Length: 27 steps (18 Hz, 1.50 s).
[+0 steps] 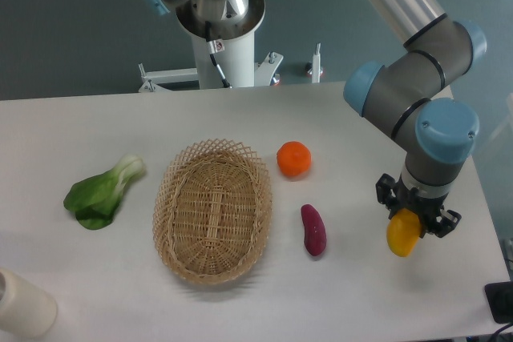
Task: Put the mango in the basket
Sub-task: 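Carry the held yellow mango over and lower it into the wicker basket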
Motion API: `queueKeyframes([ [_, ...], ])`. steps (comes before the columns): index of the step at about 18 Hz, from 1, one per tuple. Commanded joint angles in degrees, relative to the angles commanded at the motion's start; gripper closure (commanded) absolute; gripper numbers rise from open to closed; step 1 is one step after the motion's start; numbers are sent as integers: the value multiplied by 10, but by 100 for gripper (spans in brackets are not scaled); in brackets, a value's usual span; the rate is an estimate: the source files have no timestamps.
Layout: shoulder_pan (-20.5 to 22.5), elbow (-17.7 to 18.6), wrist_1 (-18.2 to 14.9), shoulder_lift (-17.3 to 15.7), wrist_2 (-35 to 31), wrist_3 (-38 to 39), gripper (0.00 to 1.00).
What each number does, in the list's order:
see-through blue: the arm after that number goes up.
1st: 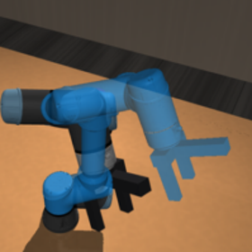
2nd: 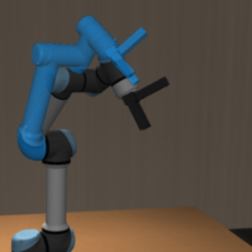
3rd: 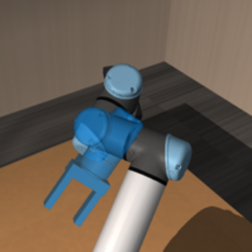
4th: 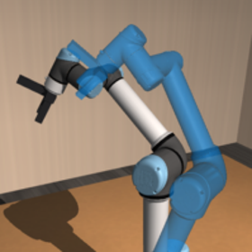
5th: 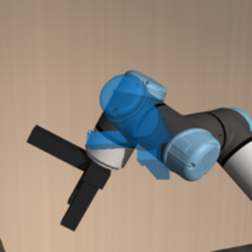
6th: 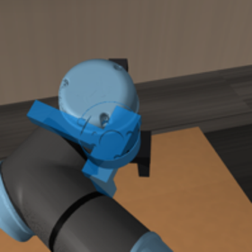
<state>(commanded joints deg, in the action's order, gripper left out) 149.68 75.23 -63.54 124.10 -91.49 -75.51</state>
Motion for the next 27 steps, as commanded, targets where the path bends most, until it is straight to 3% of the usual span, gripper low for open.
queueKeyframes([
  [6, -37, 29, 2, -17, 0, 46, 57],
  [12, -85, 34, 2, -24, 0, 101, 57],
  [16, -135, 46, 2, -32, -1, 146, 57],
  [21, -166, 114, 22, -76, 0, 139, 57],
  [27, -207, 174, 58, -100, 0, 139, 57],
])
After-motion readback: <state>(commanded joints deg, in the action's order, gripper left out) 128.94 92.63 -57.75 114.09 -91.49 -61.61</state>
